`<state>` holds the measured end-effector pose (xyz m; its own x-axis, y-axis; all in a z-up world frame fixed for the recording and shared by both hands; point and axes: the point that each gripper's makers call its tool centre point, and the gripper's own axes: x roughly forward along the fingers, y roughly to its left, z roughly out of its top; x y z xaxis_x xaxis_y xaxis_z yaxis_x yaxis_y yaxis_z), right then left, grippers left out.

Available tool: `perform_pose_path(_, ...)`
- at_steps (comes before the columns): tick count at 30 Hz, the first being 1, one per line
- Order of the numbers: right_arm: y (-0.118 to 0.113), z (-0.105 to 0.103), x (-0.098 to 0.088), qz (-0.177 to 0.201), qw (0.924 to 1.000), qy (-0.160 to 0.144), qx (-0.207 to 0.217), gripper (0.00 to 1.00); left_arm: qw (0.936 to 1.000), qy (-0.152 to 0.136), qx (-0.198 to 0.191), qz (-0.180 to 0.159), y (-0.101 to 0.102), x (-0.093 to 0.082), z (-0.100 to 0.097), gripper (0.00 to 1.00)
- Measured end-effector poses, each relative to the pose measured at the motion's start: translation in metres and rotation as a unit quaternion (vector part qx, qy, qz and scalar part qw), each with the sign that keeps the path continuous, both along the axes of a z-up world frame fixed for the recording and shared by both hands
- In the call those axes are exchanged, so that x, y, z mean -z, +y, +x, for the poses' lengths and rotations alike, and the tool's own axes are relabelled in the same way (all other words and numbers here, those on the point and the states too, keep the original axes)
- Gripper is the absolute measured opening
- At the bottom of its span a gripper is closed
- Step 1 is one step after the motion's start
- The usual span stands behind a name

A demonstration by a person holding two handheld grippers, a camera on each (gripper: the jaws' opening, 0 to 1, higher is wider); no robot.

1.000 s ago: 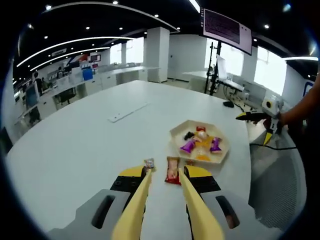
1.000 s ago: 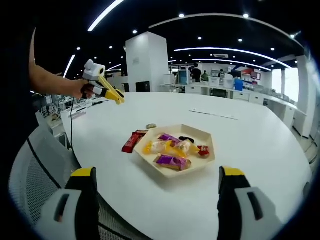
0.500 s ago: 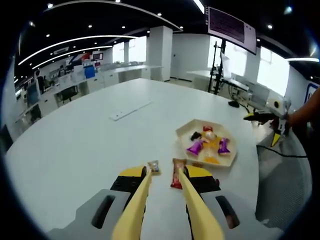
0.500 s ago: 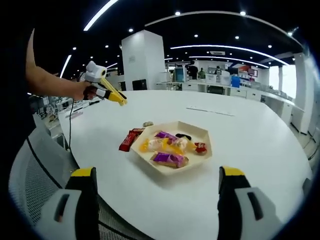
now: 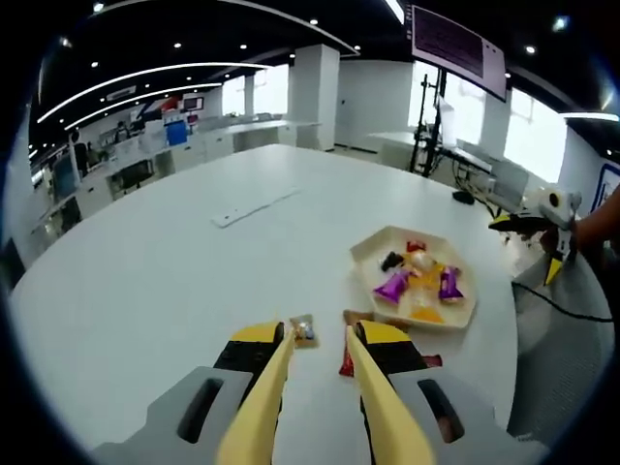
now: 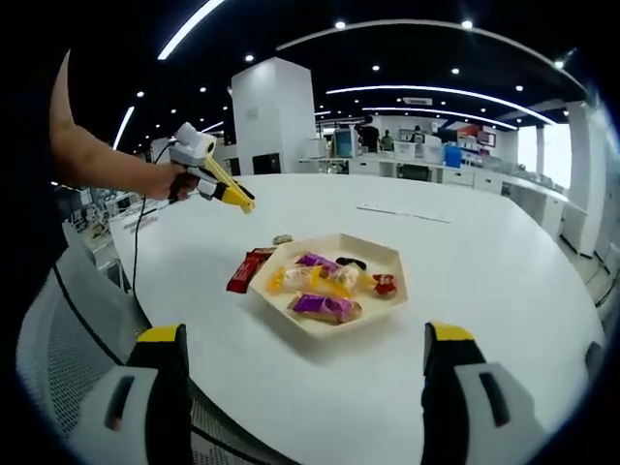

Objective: Place the target food into the container with the food tongs after gripping and lifting it, then release it inside without dropping or visibly crushing the food.

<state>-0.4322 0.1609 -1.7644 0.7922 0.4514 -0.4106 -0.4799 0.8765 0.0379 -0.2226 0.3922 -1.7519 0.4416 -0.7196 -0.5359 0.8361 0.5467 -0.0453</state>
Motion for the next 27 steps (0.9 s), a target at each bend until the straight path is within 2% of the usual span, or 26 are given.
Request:
perform_pose_path(3, 0.000, 0.000, 0.000, 0.001, 1.0000, 0.001, 0.001, 1.00, 0.9999, 0.009, -0.007, -0.012, -0.003, 0.000, 0.004, 0.26)
perform_pose_path(27, -0.003, 0.001, 0.003, 0.000, 0.9999, 0.008, 0.012, 1.00, 0.9998, 0.004, -0.009, 0.017, -0.024, 0.027, 0.031, 0.26)
